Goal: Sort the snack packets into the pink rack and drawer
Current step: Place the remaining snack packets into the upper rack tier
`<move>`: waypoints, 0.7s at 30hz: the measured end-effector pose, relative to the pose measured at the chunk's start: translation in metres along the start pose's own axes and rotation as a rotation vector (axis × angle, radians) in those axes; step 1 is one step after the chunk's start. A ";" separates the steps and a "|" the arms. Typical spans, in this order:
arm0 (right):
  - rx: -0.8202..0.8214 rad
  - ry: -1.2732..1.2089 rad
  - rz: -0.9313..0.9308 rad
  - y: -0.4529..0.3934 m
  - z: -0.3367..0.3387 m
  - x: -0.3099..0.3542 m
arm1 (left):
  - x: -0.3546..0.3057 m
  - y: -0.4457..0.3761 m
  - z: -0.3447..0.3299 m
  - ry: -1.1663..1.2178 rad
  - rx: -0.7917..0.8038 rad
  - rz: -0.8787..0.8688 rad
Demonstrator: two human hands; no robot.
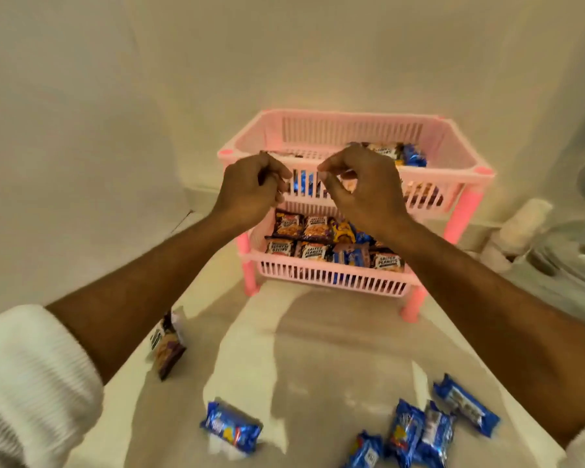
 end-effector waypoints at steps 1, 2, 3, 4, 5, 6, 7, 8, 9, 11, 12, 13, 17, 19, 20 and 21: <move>0.039 -0.037 -0.021 0.014 -0.011 0.000 | 0.011 0.016 0.000 -0.009 0.006 0.032; 0.090 -0.056 -0.049 0.029 -0.023 0.000 | 0.023 0.032 0.001 -0.018 0.012 0.067; 0.138 -0.056 -0.071 0.043 -0.034 -0.001 | 0.036 0.047 0.001 -0.033 0.018 0.100; 0.179 -0.059 -0.081 0.059 -0.047 -0.001 | 0.050 0.063 0.002 -0.062 0.017 0.135; 0.212 -0.076 -0.084 0.075 -0.059 -0.001 | 0.064 0.080 0.004 -0.106 0.011 0.162; 0.255 -0.103 -0.088 0.092 -0.071 0.000 | 0.079 0.096 0.008 -0.157 0.000 0.184; 0.314 -0.122 -0.099 0.111 -0.084 0.001 | 0.095 0.113 0.013 -0.214 -0.014 0.206; 0.386 -0.125 -0.115 0.129 -0.096 0.003 | 0.112 0.128 0.018 -0.264 -0.033 0.232; 0.465 -0.128 -0.133 0.149 -0.108 0.004 | 0.129 0.145 0.024 -0.310 -0.059 0.260; 0.605 -0.157 -0.161 0.187 -0.130 0.009 | 0.161 0.177 0.039 -0.393 -0.124 0.326; 0.668 -0.166 -0.175 0.205 -0.141 0.012 | 0.176 0.192 0.047 -0.411 -0.158 0.376; 0.725 -0.159 -0.190 0.222 -0.150 0.014 | 0.187 0.204 0.054 -0.401 -0.200 0.439; 0.880 -0.142 -0.342 0.271 -0.185 0.021 | 0.231 0.240 0.077 -0.252 -0.352 0.755; 0.920 -0.146 -0.410 0.284 -0.194 0.024 | 0.249 0.246 0.083 -0.188 -0.377 0.888; 0.939 -0.135 -0.434 0.290 -0.198 0.026 | 0.257 0.247 0.085 -0.163 -0.361 0.935; 0.954 -0.119 -0.450 0.295 -0.201 0.028 | 0.263 0.246 0.085 -0.144 -0.327 0.967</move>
Point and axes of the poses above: each hand's wrist, its own y-axis away from the middle knuckle, its own z-axis out of the back of the hand, x = y × z, the point moved 3 cm from there along -y, towards the middle knuckle, and after that the axes turned 5 degrees about -z, right-handed, at the moved point
